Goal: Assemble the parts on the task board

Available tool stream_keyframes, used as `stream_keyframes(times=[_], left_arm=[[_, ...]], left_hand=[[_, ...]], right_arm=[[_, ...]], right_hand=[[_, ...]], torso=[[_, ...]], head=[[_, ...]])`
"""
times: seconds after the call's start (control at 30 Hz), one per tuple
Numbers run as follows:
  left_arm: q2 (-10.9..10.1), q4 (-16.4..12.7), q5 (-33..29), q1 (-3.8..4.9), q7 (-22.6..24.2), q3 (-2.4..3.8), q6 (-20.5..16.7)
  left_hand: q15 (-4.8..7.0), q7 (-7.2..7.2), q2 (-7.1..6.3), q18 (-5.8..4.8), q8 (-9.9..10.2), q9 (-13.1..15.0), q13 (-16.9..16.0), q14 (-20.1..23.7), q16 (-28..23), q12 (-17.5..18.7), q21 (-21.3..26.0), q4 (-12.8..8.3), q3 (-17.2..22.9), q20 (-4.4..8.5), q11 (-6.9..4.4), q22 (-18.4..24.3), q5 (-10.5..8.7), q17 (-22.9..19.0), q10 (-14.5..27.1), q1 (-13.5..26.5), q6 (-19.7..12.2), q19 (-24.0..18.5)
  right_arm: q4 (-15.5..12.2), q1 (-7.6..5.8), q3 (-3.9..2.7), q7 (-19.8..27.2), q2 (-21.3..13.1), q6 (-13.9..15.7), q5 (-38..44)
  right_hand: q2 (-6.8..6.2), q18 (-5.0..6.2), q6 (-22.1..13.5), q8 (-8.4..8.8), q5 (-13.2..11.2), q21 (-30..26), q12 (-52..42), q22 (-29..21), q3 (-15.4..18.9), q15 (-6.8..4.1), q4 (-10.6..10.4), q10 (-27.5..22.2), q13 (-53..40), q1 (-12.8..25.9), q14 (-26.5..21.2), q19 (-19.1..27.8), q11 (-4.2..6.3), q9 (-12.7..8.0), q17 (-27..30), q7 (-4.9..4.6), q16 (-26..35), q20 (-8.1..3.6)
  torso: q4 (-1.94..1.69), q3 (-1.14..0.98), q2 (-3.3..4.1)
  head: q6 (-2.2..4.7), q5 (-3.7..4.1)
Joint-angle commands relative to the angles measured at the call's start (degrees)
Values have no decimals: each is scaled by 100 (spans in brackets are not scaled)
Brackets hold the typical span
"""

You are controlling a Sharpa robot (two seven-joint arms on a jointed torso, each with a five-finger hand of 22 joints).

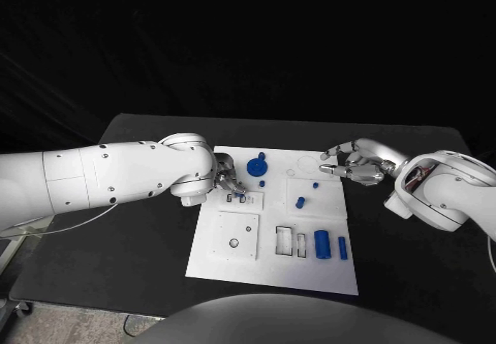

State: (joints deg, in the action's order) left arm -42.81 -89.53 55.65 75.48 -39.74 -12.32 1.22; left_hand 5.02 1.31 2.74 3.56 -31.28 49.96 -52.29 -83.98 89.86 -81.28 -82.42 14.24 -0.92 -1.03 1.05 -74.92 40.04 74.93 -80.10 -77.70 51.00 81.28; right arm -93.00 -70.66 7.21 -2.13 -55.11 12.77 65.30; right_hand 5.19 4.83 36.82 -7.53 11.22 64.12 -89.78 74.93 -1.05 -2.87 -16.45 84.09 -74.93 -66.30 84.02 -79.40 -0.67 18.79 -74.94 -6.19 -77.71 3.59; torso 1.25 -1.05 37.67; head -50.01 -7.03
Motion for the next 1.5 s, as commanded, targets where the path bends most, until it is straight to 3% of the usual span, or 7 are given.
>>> stream_keyframes(times=[0.03,0.37,0.77,1.5], left_arm=[[-32,-54,60,-5,-161,-2,-65],[-69,-125,67,-5,-199,-4,-102],[-39,-183,56,-29,-170,-4,-116],[-105,-238,-99,-73,-235,-7,30]], left_hand=[[47,-47,-192,-15,61,45,-3771,-602,14,-872,33,15,217,4,-406,-215,-45,1507,-990,-10,110,-50],[40,-42,-309,-7,134,136,-3771,-602,14,-872,67,33,561,-3,-399,-196,-244,1507,-990,153,154,-72],[37,-36,-311,-1,156,173,-3771,-602,14,-872,86,39,685,-6,-395,-180,-299,1507,-990,210,168,-87],[31,-30,-318,13,178,216,-3771,-602,14,-872,129,53,802,-12,-388,-132,-350,1507,-990,288,181,-127]], right_arm=[[-3,7,1,-22,7,-93,3],[2,12,1,-28,11,-91,2],[7,21,1,-53,4,-102,1],[14,52,1,-94,2,-118,-36]], right_hand=[[-4,81,36,-20,35,-20,-22,390,-6,33,27,591,-1507,-64,188,40,-37,-7,-694,-7,39,10],[-3,83,38,-22,37,-26,-22,388,-7,34,28,591,-1507,-68,187,42,-37,-8,-692,-8,42,10],[-3,89,39,-23,42,-57,-22,376,-9,36,31,591,-1507,-81,179,55,-39,-10,-676,-9,66,11],[-3,96,31,-19,52,-96,-22,362,-12,39,38,591,-1507,-104,166,71,-43,-16,-655,-12,100,14]], torso=[[6,-2,1],[15,-9,1],[10,-12,-2],[8,-6,-2]], head=[[1,-4],[1,-22],[1,22],[1,18]])
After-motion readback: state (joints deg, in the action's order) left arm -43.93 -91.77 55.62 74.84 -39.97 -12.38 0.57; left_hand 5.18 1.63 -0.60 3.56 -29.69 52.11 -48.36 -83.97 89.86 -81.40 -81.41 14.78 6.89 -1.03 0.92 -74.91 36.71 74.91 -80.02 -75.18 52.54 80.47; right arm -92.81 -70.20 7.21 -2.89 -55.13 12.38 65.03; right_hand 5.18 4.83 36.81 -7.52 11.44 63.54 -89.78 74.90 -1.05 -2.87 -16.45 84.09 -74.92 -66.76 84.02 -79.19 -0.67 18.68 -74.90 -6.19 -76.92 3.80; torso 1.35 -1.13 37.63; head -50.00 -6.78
